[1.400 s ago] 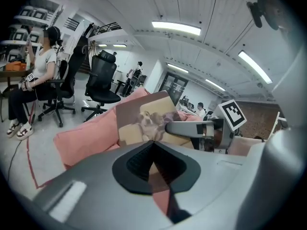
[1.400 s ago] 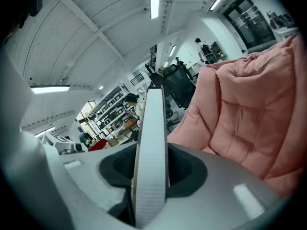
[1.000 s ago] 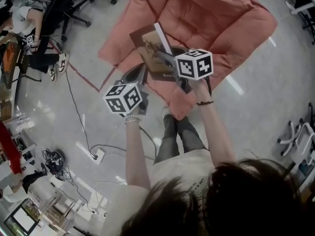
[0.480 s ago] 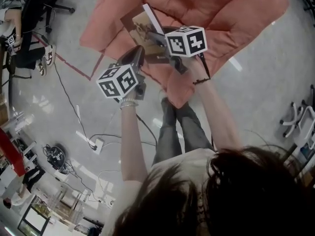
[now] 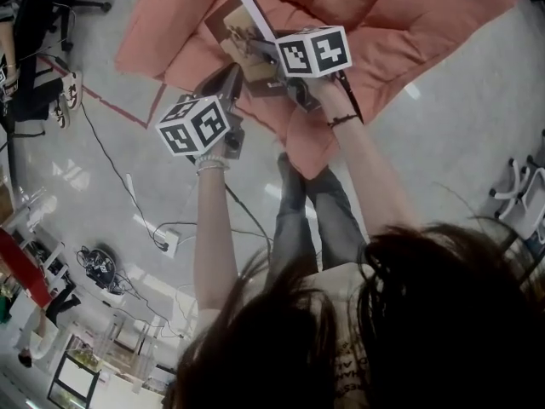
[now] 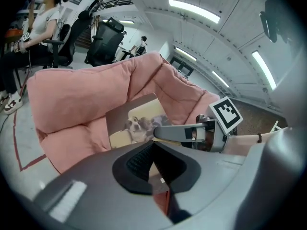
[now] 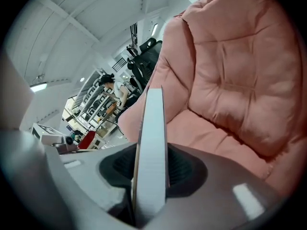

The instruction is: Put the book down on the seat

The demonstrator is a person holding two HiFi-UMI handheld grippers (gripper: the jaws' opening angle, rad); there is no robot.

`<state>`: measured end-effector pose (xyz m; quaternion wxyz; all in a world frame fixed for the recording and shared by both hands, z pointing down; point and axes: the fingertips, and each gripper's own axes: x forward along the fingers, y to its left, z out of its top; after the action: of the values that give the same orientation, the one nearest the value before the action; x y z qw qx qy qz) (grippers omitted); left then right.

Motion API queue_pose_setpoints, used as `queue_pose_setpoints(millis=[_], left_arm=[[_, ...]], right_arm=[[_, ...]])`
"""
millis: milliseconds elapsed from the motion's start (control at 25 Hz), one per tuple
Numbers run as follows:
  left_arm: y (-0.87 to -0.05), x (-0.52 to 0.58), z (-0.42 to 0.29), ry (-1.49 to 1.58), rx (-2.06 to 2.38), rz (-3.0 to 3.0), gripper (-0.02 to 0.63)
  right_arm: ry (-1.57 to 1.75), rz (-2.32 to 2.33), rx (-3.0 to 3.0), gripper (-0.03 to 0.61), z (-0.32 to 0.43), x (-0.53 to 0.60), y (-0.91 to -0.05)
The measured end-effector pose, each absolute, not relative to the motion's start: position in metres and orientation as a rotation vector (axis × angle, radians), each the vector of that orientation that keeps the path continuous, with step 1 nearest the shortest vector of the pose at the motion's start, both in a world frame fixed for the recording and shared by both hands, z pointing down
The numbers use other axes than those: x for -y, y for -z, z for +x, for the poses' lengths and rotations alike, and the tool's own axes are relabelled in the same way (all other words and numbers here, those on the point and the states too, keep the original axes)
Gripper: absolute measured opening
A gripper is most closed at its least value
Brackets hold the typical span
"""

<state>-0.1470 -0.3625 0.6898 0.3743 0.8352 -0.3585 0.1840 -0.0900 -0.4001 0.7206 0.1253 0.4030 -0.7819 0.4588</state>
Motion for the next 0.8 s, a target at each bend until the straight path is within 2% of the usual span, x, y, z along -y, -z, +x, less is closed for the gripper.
queue_pose_setpoints(millis=[800], left_arm=[[-0.745,0.377,-0.149,-0.525,0.845,2.069,-0.005]], right_arm=[[-1.392,1.153,2.178,0.15,-0.09,0.418,-0.769]])
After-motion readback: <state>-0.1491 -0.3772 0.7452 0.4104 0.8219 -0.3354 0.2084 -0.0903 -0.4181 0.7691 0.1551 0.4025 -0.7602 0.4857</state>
